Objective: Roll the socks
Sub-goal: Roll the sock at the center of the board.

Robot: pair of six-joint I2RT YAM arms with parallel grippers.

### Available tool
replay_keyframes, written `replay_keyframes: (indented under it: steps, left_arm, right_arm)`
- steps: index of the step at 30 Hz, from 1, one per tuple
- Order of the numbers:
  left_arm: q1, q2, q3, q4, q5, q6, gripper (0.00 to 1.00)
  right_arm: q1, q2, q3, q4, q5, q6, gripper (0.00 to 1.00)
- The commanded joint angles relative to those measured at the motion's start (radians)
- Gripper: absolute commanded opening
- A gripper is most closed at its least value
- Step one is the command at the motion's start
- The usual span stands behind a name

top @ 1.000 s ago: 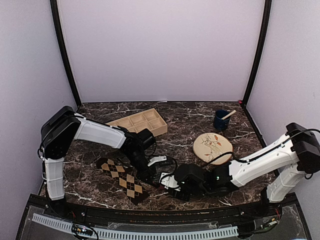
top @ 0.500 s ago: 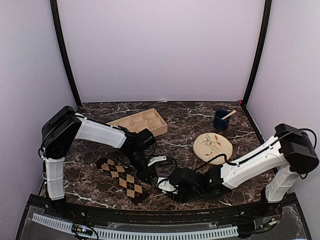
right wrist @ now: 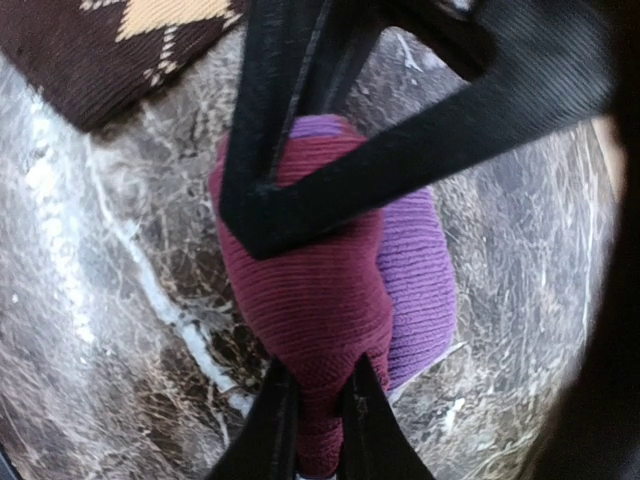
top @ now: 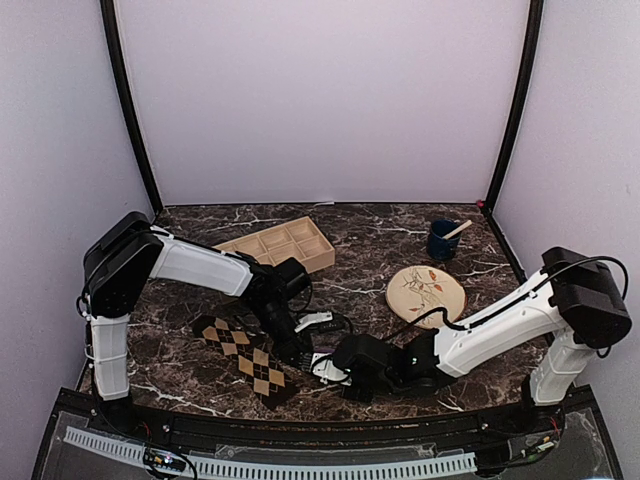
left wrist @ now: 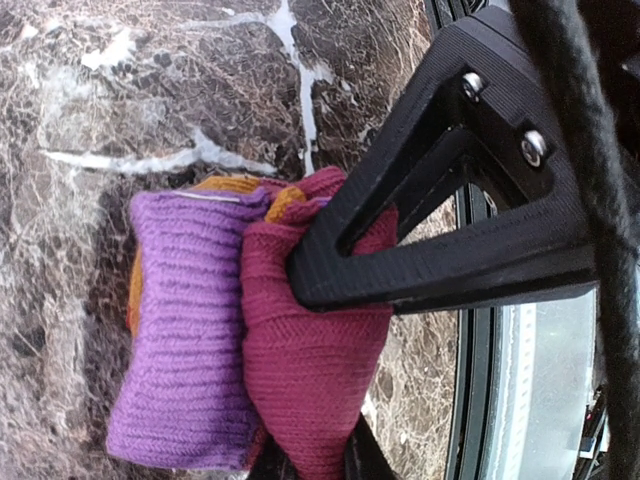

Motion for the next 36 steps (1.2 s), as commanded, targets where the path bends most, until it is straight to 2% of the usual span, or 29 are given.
replay_keyframes:
  steps: [1,3,9,18,25,36]
  left_arm:
    - [-0.004,0.046,-0.021,-0.085,-0.08,-0.011,0.02]
    - [-0.002,0.037,-0.029,-0.073,-0.094,-0.024,0.08]
    - [0.012,-0.052,-0.099,0.027,-0.155,-0.075,0.24]
    - [0.039,-0.185,-0.199,0.168,-0.191,-0.155,0.35]
    - [0.046,-0.246,-0.25,0.245,-0.226,-0.201,0.39]
    - [0.055,-0.415,-0.385,0.416,-0.392,-0.276,0.42]
  right_arm:
    - [-0.015,0.035,0.015,-0.036,-0.048,0.016,0.04]
    - [-0.019,0.037,0.018,-0.048,-0.059,0.025,0.0]
    - [-0.034,0.04,0.034,-0.093,-0.095,0.055,0.0]
    - [-0.048,0.052,0.063,-0.143,-0.146,0.097,0.0]
    - [-0.062,0.052,0.075,-0.165,-0.185,0.133,0.0]
    - [-0.102,0.043,0.096,-0.205,-0.302,0.182,0.0]
